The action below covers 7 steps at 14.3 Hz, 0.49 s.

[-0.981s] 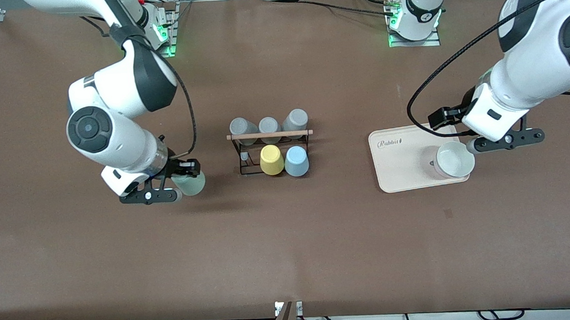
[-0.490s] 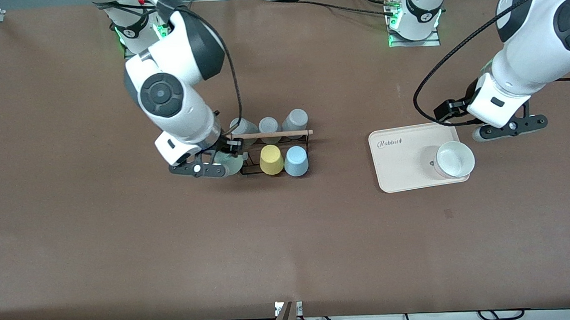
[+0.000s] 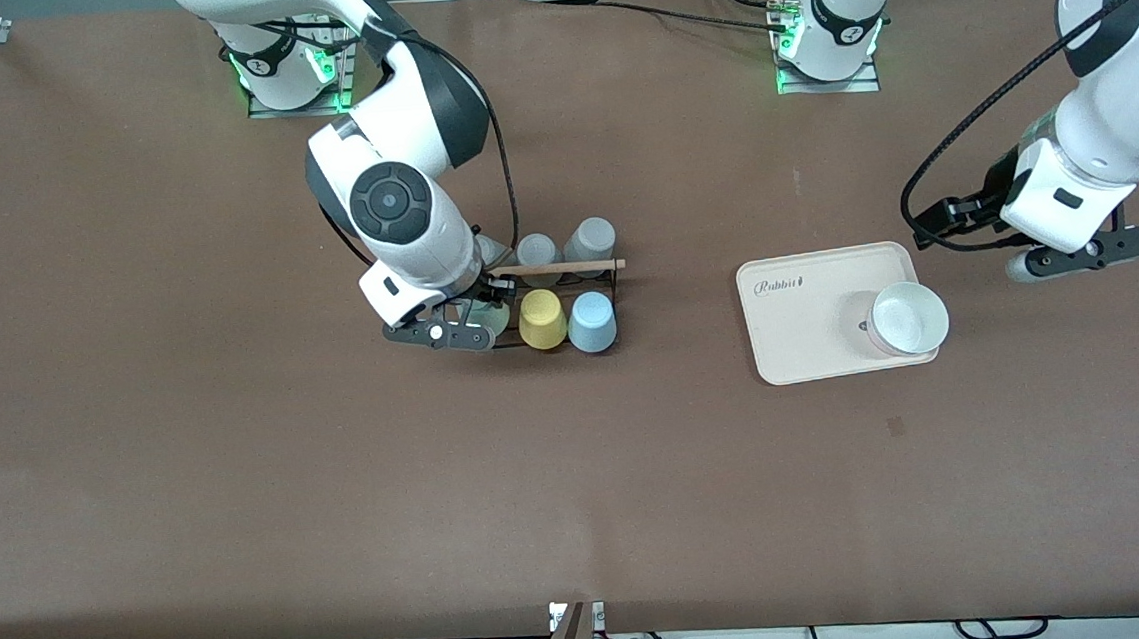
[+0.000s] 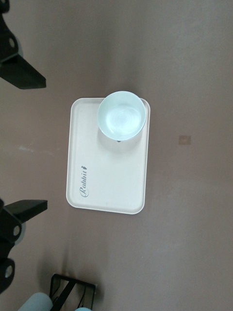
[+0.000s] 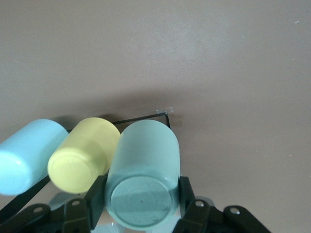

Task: Hang scattered cups on rack with three cups
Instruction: 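Hang the mint-green cup on the rack peg beside the yellow cup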

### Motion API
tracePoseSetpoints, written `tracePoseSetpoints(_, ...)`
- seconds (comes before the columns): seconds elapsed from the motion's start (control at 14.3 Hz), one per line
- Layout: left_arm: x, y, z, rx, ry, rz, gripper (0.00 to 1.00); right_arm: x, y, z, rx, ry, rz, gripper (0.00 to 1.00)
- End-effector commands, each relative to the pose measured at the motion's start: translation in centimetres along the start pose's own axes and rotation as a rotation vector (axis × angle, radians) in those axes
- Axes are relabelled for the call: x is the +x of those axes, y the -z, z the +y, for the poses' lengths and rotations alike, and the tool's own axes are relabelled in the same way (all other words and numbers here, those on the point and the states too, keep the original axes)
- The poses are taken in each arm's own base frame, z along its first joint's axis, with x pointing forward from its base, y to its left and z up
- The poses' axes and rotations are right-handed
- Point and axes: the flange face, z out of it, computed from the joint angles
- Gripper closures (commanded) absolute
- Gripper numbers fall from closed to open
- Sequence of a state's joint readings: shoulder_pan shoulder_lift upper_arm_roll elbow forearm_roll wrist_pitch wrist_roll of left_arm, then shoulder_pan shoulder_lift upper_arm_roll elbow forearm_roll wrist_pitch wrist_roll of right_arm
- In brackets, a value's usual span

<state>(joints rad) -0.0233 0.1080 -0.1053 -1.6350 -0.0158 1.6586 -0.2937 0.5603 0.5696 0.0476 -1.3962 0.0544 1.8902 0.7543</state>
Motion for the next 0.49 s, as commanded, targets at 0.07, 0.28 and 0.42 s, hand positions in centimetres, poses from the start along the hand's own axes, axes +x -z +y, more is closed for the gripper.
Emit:
tracePoseSetpoints(0.07, -1.2, 0.9, 1.3, 0.056, -0.048, 0.017, 0.00, 0.8, -2.3, -0.9, -0.003, -0.020, 0.007, 0.64)
tracePoseSetpoints(0.28, -1.0, 1.0, 1.4, 0.054, -0.048, 0.024, 0.00, 1.0, -3.4, -1.2, 0.002, -0.017, 0.015, 0.64)
tracePoseSetpoints(0.42, -0.9, 0.9, 1.2, 0.045, -0.043, 0.025, 0.00, 1.0, -4.4, -1.5, 0.002, -0.014, 0.015, 0.64)
